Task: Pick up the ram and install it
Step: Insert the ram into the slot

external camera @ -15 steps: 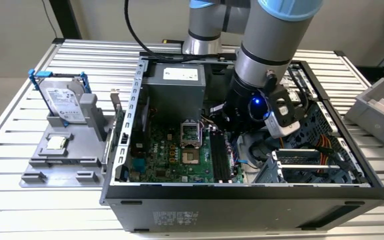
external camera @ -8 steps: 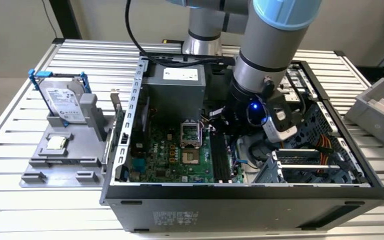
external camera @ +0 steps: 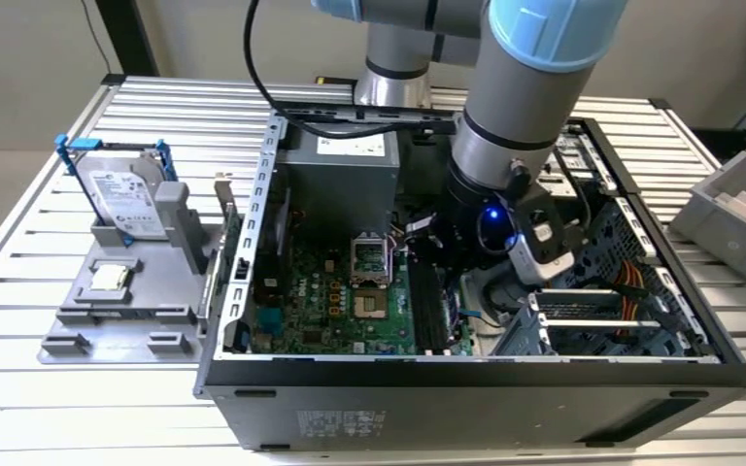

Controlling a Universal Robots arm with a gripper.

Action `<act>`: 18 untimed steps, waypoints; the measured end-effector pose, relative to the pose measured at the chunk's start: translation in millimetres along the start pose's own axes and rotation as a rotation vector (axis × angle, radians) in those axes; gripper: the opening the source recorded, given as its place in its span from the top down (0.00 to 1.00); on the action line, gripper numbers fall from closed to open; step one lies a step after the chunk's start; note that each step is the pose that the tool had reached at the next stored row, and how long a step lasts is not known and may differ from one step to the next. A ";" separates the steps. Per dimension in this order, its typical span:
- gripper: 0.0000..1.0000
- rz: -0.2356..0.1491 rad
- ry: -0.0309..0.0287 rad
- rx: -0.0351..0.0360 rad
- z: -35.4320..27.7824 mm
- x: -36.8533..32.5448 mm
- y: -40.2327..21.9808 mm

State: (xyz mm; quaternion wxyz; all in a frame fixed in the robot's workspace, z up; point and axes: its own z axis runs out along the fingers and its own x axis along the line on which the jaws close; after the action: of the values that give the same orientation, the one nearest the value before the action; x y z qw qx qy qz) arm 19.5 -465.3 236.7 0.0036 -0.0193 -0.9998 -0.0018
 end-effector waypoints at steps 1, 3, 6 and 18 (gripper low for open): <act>1.00 0.000 0.0000 0.0002 0.7 0.0 -0.6; 1.00 -0.002 0.0000 0.0000 2.4 0.0 -1.2; 1.00 -0.007 0.0000 0.0000 4.0 0.0 -2.9; 1.00 -0.015 0.0000 0.0001 10.3 0.8 -4.5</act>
State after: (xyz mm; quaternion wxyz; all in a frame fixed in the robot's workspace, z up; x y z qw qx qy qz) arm 18.5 -469.7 226.4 0.0036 -0.0116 -0.9999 -0.0017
